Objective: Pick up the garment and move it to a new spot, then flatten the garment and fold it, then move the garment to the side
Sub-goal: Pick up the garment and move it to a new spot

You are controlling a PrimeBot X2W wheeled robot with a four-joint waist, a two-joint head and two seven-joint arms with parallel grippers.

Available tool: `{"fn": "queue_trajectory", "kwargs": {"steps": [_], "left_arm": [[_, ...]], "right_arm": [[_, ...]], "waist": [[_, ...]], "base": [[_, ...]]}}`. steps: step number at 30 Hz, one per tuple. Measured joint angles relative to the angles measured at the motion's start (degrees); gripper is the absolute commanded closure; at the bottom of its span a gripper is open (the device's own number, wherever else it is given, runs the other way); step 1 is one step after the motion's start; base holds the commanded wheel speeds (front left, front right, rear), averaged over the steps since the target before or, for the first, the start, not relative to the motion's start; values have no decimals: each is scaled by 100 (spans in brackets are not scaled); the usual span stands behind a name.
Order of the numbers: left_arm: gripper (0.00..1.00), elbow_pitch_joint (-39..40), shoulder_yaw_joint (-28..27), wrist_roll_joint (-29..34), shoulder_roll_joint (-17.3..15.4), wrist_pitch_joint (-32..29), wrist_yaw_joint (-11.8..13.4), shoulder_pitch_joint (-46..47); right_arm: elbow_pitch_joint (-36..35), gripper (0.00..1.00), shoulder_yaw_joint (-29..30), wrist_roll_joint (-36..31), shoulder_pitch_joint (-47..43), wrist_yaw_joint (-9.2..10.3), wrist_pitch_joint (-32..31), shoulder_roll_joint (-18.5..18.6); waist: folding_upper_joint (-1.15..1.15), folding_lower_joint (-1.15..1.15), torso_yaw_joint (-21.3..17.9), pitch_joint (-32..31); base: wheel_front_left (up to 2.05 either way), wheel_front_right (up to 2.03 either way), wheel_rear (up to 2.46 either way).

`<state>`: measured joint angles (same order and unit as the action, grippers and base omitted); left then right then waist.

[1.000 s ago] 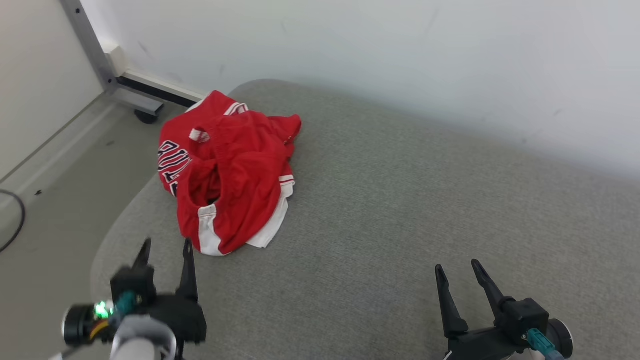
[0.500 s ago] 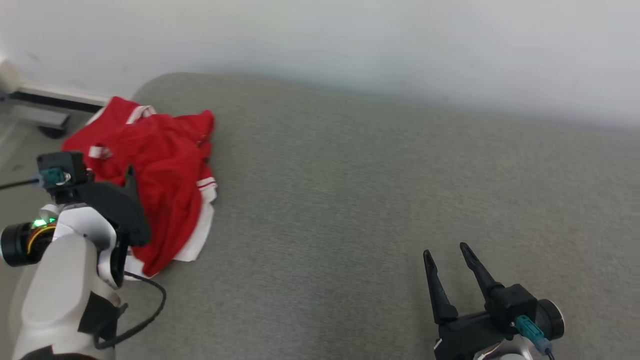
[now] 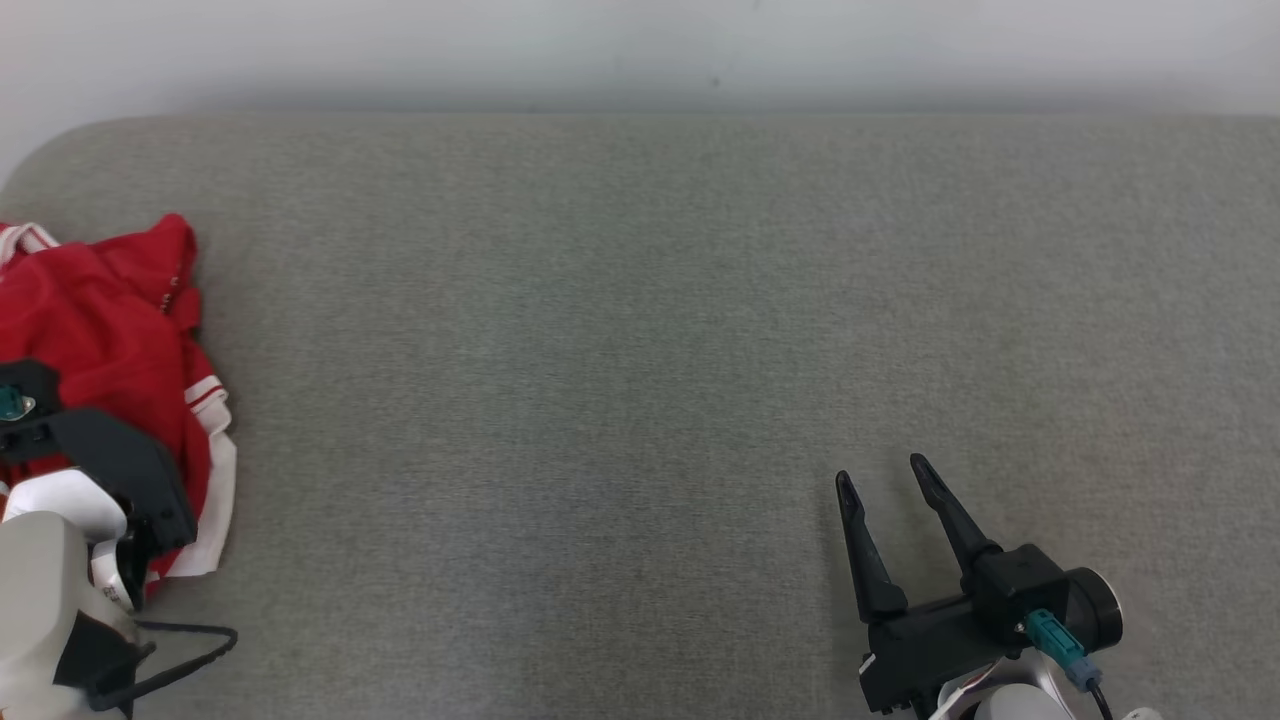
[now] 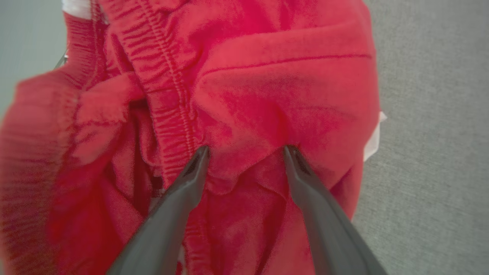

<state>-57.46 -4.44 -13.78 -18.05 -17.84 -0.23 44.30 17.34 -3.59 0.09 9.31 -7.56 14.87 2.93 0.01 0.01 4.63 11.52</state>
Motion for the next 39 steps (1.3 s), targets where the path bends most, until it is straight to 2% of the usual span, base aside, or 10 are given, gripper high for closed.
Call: {"fn": "queue_trajectory", "kwargs": {"steps": [1, 2, 3, 4, 11, 16, 19, 24, 31, 39], "left_arm": [[0, -54, 20, 22, -26, -59, 26, -1], [9, -104, 23, 21, -38, -101, 33, -3], [52, -123, 37, 22, -47, -120, 46, -4], [100, -124, 54, 25, -63, -119, 49, -2], [100, 77, 188, 102, -188, -15, 65, 143], [100, 542, 254, 115, -328, 56, -59, 313], [100, 1113, 325, 108, -446, 22, -234, 481], [100, 2141, 488, 109, -412, -148, -319, 680], [100, 3601, 756, -232, 141, -278, -483, 751], [100, 4587, 1276, -431, 832, -275, -537, 519]], "right_arm": [[-4, 0, -4, 2, 3, 1, 0, 0], [-8, 0, -9, 16, 5, 1, 0, -1], [-7, 0, -9, 27, 6, 1, 0, -1], [-3, 0, -7, 36, 6, 1, 0, 0], [93, 0, -92, 154, -16, 1, 3, -1], [207, 0, -177, 337, -111, 1, 5, 0], [289, 0, -218, 472, -183, 1, 11, -1], [279, 0, -170, 647, -287, 1, 12, -1], [274, 0, -51, 699, -323, 1, 26, -1], [275, 0, 58, 659, -305, 1, 26, 1]], "waist": [[0, 0, -58, 43], [0, 0, -111, 84], [0, 0, -157, 120], [0, 0, -198, 151], [0, -1, -241, 109], [0, -1, -143, -146], [0, -2, -52, -410], [0, -2, 8, -730], [0, -2, -198, -974], [0, -2, -878, -1019]], "base": [[0, 0, 0], [0, 0, 0], [0, 0, 0], [0, 0, 0], [0, 0, 0], [0, 0, 0], [0, 0, 0], [0, 0, 0], [0, 0, 0], [0, 0, 0]]}}
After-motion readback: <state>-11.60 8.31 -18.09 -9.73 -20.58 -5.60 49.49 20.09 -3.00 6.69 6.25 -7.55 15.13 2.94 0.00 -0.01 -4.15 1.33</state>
